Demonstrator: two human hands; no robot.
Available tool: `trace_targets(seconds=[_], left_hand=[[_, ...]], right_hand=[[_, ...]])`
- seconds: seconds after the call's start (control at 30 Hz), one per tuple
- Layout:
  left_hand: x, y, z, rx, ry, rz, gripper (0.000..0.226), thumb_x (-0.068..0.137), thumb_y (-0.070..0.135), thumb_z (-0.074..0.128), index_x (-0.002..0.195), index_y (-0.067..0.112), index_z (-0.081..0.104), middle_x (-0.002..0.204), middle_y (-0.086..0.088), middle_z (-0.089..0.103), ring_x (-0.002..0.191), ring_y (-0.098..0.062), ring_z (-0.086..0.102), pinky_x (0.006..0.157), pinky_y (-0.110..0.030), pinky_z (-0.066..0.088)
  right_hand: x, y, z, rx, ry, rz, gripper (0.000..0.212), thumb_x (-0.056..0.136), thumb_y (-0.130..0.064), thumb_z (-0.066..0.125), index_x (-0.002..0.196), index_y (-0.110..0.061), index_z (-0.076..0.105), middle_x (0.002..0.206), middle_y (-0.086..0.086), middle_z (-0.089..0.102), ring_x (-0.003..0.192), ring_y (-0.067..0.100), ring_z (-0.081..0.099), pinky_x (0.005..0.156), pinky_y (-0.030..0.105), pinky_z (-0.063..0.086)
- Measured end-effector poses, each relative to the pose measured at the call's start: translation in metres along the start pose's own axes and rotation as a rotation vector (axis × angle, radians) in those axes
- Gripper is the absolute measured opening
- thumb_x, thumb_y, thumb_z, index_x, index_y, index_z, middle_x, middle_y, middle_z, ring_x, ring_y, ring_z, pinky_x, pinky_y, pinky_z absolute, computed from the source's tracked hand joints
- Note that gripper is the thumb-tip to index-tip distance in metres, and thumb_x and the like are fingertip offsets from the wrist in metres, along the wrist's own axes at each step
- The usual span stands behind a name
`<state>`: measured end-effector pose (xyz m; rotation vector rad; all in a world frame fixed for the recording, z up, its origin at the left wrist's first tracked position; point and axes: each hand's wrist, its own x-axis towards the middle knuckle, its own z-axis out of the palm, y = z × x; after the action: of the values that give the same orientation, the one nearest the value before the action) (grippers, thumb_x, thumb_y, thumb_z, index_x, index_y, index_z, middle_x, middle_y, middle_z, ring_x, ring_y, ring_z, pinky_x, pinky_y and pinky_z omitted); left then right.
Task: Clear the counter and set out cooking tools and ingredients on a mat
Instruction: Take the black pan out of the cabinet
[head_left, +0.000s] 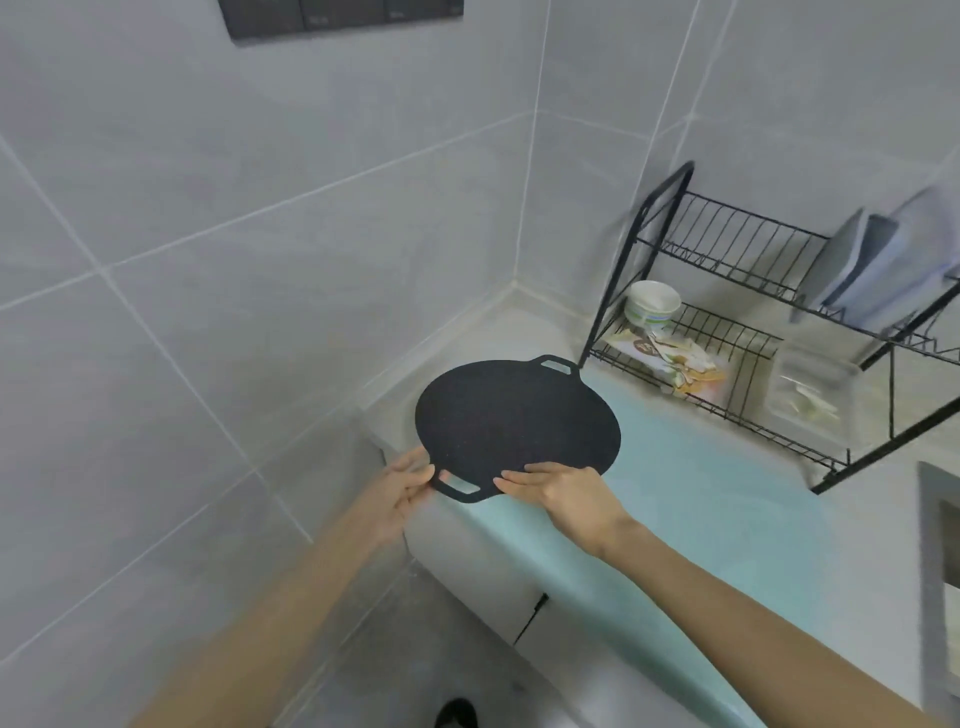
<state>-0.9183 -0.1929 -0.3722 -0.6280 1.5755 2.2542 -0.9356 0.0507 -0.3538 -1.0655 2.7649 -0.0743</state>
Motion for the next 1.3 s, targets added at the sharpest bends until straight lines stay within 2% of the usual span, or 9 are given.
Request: trace_targets(seconds=[0.1, 0.33, 0.53, 0.7, 0.8, 0.9, 1.0, 1.13, 1.3], left_hand=[[0.031, 0.005, -0.013, -0.016, -0.006, -0.036, 0.042, 0.093, -0.012, 0.042, 0.130, 0.004, 0.050, 0.088, 0.007, 0.074, 0.085, -0.009, 0.070, 0.098, -0.029, 0.047], [0.074, 0.003, -0.026, 0.023, -0.005, -0.108, 0.049, 0.092, -0.013, 0.044, 0.137, 0.006, 0.047, 0.110, -0.003, 0.068, 0.090, -0.014, 0.069, 0.086, -0.025, 0.054], [0.085, 0.000, -0.025, 0.114, -0.007, -0.161, 0.049, 0.095, -0.008, 0.043, 0.138, 0.014, 0.047, 0.131, -0.002, 0.058, 0.108, -0.020, 0.062, 0.085, -0.028, 0.054], [0.076, 0.007, -0.020, 0.139, 0.061, -0.216, 0.031, 0.098, 0.003, 0.046, 0.124, 0.017, 0.053, 0.125, -0.001, 0.059, 0.116, -0.018, 0.055, 0.103, -0.037, 0.041], [0.068, 0.007, -0.025, 0.141, 0.096, -0.195, 0.043, 0.097, 0.009, 0.050, 0.139, 0.012, 0.041, 0.142, -0.002, 0.047, 0.131, -0.021, 0.043, 0.106, -0.038, 0.038], [0.055, 0.008, -0.025, 0.145, 0.089, -0.161, 0.052, 0.097, 0.013, 0.051, 0.145, 0.015, 0.033, 0.145, -0.001, 0.042, 0.131, -0.022, 0.041, 0.105, -0.037, 0.037], [0.036, 0.011, -0.016, 0.145, 0.076, -0.116, 0.050, 0.098, 0.012, 0.048, 0.145, 0.016, 0.033, 0.125, 0.000, 0.054, 0.110, -0.019, 0.052, 0.099, -0.033, 0.040], [0.004, 0.005, 0.000, 0.138, 0.051, -0.038, 0.036, 0.099, 0.009, 0.045, 0.133, 0.019, 0.045, 0.141, -0.002, 0.048, 0.123, -0.024, 0.051, 0.105, -0.038, 0.039], [-0.051, -0.012, 0.039, 0.125, 0.024, 0.048, 0.039, 0.100, 0.010, 0.043, 0.138, 0.017, 0.043, 0.136, -0.005, 0.049, 0.117, -0.025, 0.052, 0.103, -0.040, 0.040]], right_hand=[[0.031, 0.007, 0.007, 0.018, -0.052, -0.003, 0.086, 0.085, 0.017, 0.034, 0.147, -0.041, 0.025, 0.152, -0.024, 0.026, 0.140, 0.012, 0.031, 0.081, 0.025, 0.041], [0.059, 0.018, 0.025, -0.006, -0.163, 0.034, 0.081, 0.085, 0.015, 0.034, 0.147, -0.036, 0.028, 0.152, -0.019, 0.028, 0.139, 0.014, 0.034, 0.069, 0.028, 0.033], [0.068, 0.018, 0.031, -0.069, -0.320, 0.029, 0.084, 0.089, 0.014, 0.033, 0.151, -0.036, 0.006, 0.159, -0.018, 0.003, 0.146, 0.011, 0.012, 0.077, 0.029, 0.037], [0.066, 0.014, 0.038, -0.049, -0.375, 0.037, 0.093, 0.082, 0.020, 0.038, 0.152, -0.030, 0.003, 0.159, -0.015, -0.003, 0.147, 0.011, 0.003, 0.094, 0.037, 0.043], [0.062, 0.010, 0.041, 0.049, -0.341, 0.116, 0.093, 0.080, 0.022, 0.040, 0.152, -0.029, 0.011, 0.160, -0.013, 0.000, 0.147, 0.012, 0.005, 0.103, 0.039, 0.040], [0.060, 0.004, 0.041, 0.157, -0.268, 0.197, 0.083, 0.083, 0.018, 0.034, 0.151, -0.027, 0.021, 0.160, -0.009, 0.008, 0.145, 0.016, 0.015, 0.106, 0.034, 0.038], [0.050, 0.002, 0.036, 0.226, -0.173, 0.261, 0.065, 0.094, 0.003, 0.036, 0.150, -0.027, 0.025, 0.158, -0.007, 0.019, 0.142, 0.018, 0.024, 0.112, 0.032, 0.030], [0.013, 0.004, 0.023, 0.290, -0.050, 0.298, 0.055, 0.097, -0.008, 0.039, 0.148, -0.025, 0.030, 0.155, -0.005, 0.028, 0.140, 0.020, 0.029, 0.114, 0.029, 0.026], [-0.056, 0.005, 0.013, 0.287, 0.042, 0.314, 0.054, 0.096, -0.012, 0.044, 0.146, -0.028, 0.033, 0.152, -0.006, 0.034, 0.138, 0.019, 0.035, 0.114, 0.034, 0.027]])
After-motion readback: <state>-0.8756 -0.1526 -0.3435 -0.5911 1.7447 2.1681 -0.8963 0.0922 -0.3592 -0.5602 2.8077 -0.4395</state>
